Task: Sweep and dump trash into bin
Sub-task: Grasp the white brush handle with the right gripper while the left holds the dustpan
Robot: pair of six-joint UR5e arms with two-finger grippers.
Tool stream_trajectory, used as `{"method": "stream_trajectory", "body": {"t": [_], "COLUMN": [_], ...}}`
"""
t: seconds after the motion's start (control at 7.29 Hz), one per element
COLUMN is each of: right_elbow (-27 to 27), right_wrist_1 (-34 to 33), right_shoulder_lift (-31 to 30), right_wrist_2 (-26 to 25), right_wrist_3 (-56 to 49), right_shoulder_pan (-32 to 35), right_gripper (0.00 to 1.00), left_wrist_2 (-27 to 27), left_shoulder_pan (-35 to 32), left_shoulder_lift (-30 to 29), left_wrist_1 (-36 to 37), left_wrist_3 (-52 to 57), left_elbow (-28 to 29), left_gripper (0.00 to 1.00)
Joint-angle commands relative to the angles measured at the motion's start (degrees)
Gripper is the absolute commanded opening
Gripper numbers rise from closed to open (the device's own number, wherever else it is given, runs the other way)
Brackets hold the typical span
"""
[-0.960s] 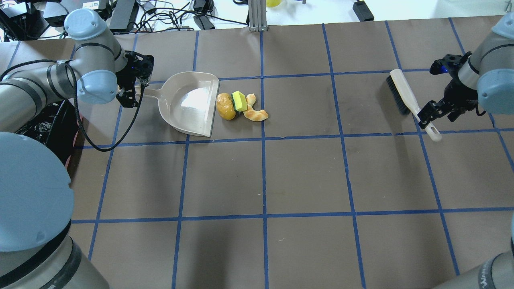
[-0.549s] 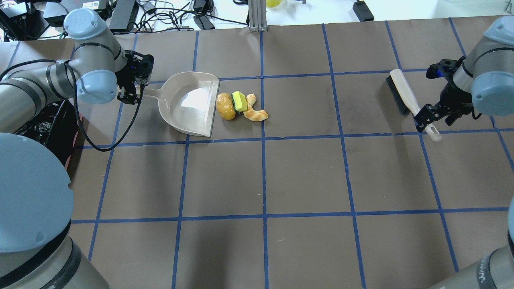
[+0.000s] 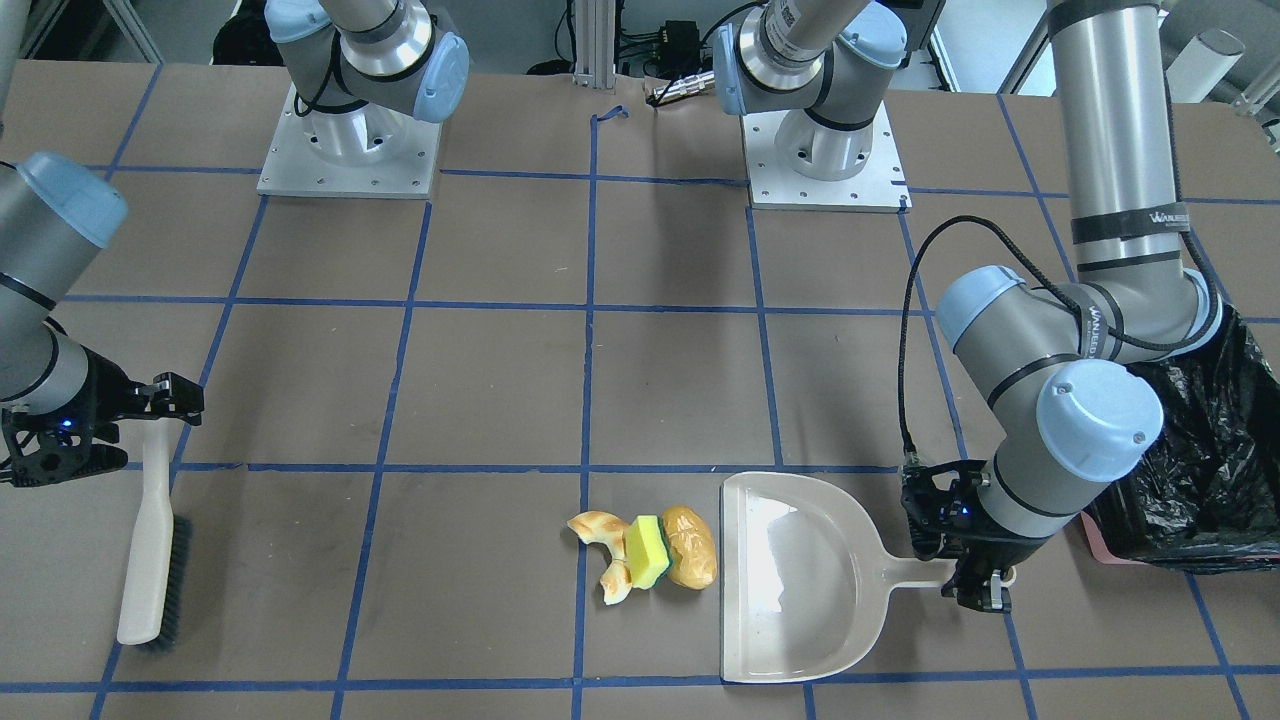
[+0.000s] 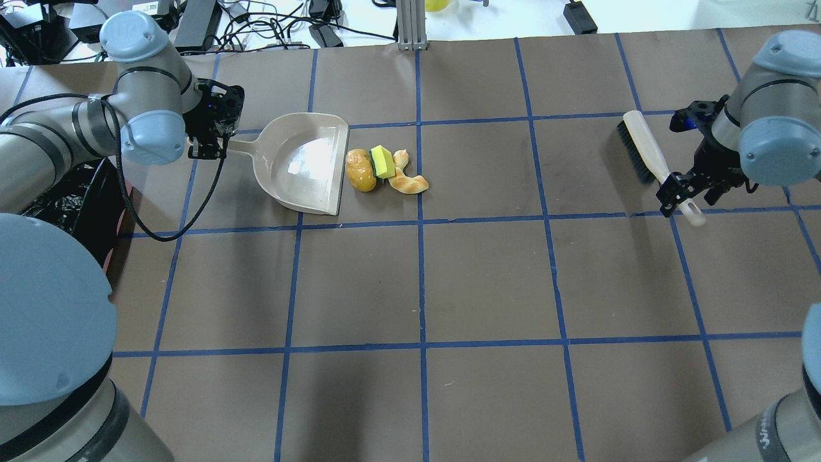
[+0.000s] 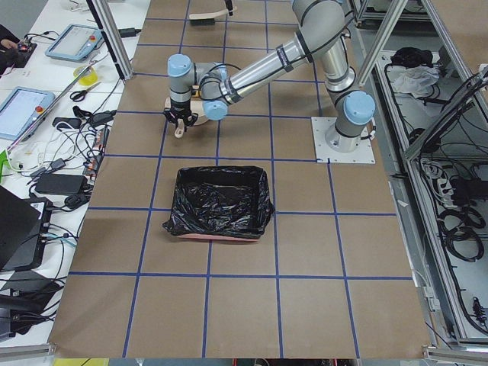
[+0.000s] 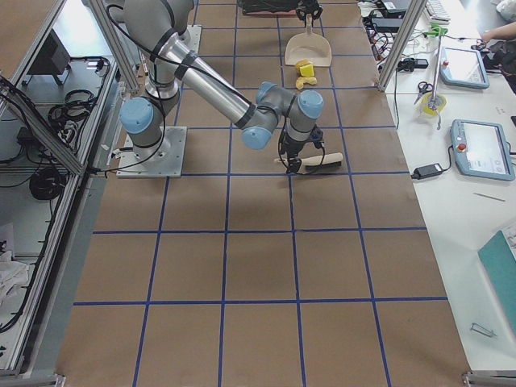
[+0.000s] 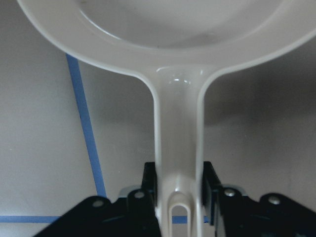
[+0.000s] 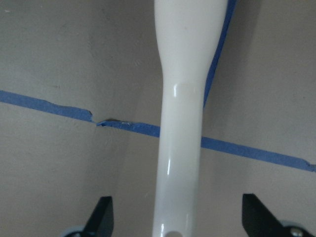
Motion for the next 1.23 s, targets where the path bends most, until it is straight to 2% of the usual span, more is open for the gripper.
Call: {"method": "stream_trajectory", "body": {"t": [0.0,0.14,0.41,0.82,1.1], "right_elbow": [-0.07,-0.16,-0.25,-0.60,-1.04], "right_wrist_1": [0.01,0.01,0.09,0.62,1.15], "right_shoulder_lift": [0.35,0.35,0.35,0.26,-0.26], "right_wrist_2": [0.03,-0.06,-0.06,0.03,0.12], "right_wrist_3": [0.10,0.27,0.36,0.19,0.36], "right_shoulder_pan": [0.03,-0.05,0.03,-0.05,0.12], "right_gripper": [0.66,0.56,0.52,0.00,0.00], "left_wrist_2": [0.10,0.19,2.21,2.30,2.39], "left_shoulder_pan": [-0.18,-0.18,-0.36,-0.45,-0.97], "left_shoulder_lift": [0.14,0.05,0.05,0.05,0.31], "left_wrist_1": [-0.03,-0.03,-0.03,-0.03,-0.03], "left_wrist_3": [-0.03,-0.20,-0.47,-0.64,-0.73], "left_elbow": [-0.17,-0.17,-0.08,-0.08,-0.08], "left_gripper": [0.00,0.00,0.00,0.00,0.00]}}
